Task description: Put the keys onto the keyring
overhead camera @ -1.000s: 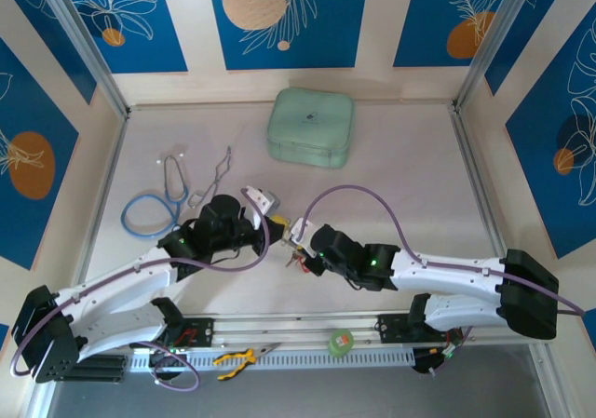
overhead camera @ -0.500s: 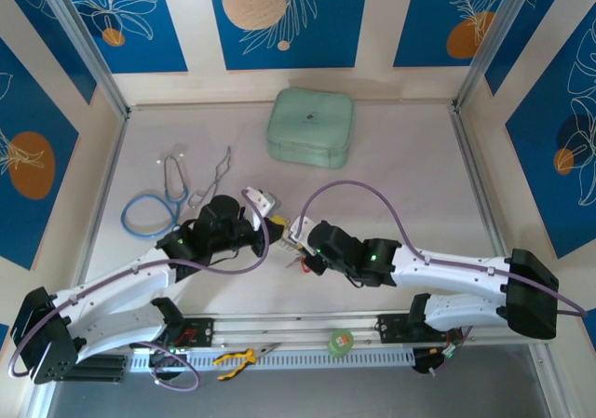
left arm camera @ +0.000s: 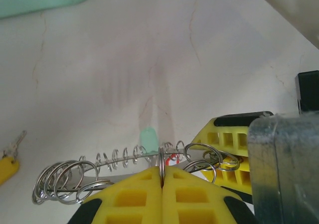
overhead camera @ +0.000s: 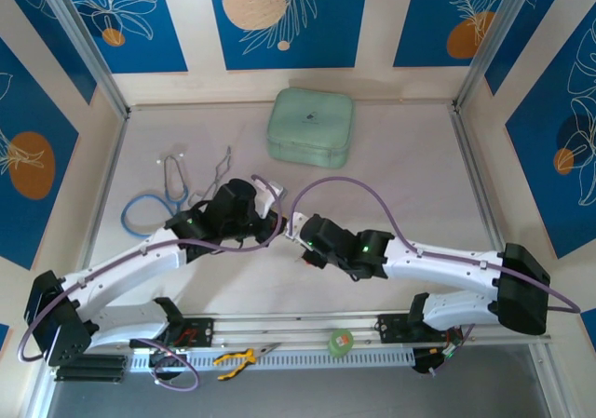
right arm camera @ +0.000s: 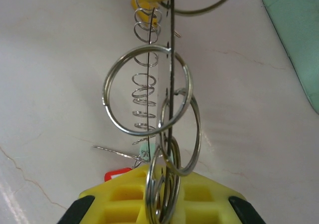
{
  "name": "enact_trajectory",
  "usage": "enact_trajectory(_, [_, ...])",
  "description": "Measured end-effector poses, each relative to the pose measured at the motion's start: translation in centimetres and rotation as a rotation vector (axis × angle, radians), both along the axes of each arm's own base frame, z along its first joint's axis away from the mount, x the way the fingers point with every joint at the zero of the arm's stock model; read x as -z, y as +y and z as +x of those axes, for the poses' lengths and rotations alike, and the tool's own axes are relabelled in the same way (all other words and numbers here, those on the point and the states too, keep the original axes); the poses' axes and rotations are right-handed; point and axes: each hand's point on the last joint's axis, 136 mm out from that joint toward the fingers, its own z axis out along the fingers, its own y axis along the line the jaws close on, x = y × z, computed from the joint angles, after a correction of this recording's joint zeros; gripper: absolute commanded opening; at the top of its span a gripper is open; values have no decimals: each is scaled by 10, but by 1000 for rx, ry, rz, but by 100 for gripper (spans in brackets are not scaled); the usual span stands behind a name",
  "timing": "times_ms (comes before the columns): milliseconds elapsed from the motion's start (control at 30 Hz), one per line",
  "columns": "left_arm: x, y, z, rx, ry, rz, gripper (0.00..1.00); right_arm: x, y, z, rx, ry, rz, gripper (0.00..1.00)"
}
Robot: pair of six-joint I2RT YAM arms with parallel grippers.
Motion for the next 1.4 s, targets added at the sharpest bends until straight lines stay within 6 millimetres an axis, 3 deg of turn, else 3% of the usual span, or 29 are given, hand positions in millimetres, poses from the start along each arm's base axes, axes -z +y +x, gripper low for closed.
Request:
enact_trajectory(433, [0,8,-7,-134,215,28,0,-2,2,9,-67,23,9,0])
enact_trajectory(467, [1,8,-7,-151,236,25,0,-1,3,9,-73,27,12,4])
enact_trajectory(533, [1,8,-7,-181,278,19,0,-2,3,11,-79,30,17,27])
enact_trajectory(633, [0,10,-5,-252,371,11,0,-8,1,19,-76,32,51,44])
enact_trajectory(800, [0,6,-3,-386,565,-26,0,-38,-19,28,-73,21,197,49])
enact_trajectory(933, [8,-4,-7,-499,771,-77,0,-68,-34,10,-143,-20,325,47])
enact_trajectory(1100, [18,-12,-8,-627,982,-109,0,-89,-21,-26,-319,-78,442,42])
enact_trajectory(1200, [12,-12,-6,-676,1052,-145,0,-78,-3,-38,-393,-87,445,38])
enact_trajectory(1267, [11,-11,-6,-703,1092,-164,0,-57,4,-39,-414,-94,413,37])
enact_trajectory(1400, [11,-12,-9,-738,1161,-187,0,-24,4,-32,-398,-118,343,35])
